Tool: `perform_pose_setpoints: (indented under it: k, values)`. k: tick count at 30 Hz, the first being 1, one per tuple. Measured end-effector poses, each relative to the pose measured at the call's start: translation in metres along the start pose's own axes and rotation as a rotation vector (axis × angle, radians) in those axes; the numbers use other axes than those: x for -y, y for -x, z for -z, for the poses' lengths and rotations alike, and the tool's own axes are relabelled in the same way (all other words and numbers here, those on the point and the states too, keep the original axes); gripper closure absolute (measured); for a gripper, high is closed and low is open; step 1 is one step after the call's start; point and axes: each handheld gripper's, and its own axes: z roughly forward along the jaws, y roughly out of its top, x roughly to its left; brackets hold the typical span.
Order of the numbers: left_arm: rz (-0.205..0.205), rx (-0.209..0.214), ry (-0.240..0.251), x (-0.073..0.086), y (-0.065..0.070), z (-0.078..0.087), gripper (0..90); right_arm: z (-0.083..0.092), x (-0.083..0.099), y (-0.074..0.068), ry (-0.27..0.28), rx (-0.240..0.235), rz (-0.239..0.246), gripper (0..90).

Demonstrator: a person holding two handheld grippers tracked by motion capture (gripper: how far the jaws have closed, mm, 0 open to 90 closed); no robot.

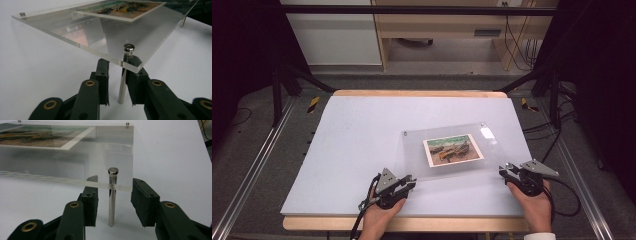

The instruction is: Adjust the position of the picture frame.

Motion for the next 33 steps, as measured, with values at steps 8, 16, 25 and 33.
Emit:
perform_pose_setpoints:
  k: [8, 16, 25, 33]
  values:
    - [-0.006, 0.014, 0.030, -0.001, 0.003, -0.002, 82.6, -0.006, 0.000, 0.005, 0.013, -0.042, -0.003, 73.3]
    - [0.006, 0.016, 0.026, -0.004, 0.002, -0.003, 83.4, -0.012, -0.001, 0.005, 0.026, -0.064, 0.027, 82.0]
    - [0.020, 0.041, -0.018, -0.010, 0.001, -0.008, 81.3, -0.015, -0.003, 0.004, 0.022, -0.076, 0.008, 77.5]
    - [0.033, 0.049, -0.013, -0.018, -0.003, -0.004, 83.6, -0.012, -0.008, 0.005, 0.047, -0.077, -0.017, 84.3]
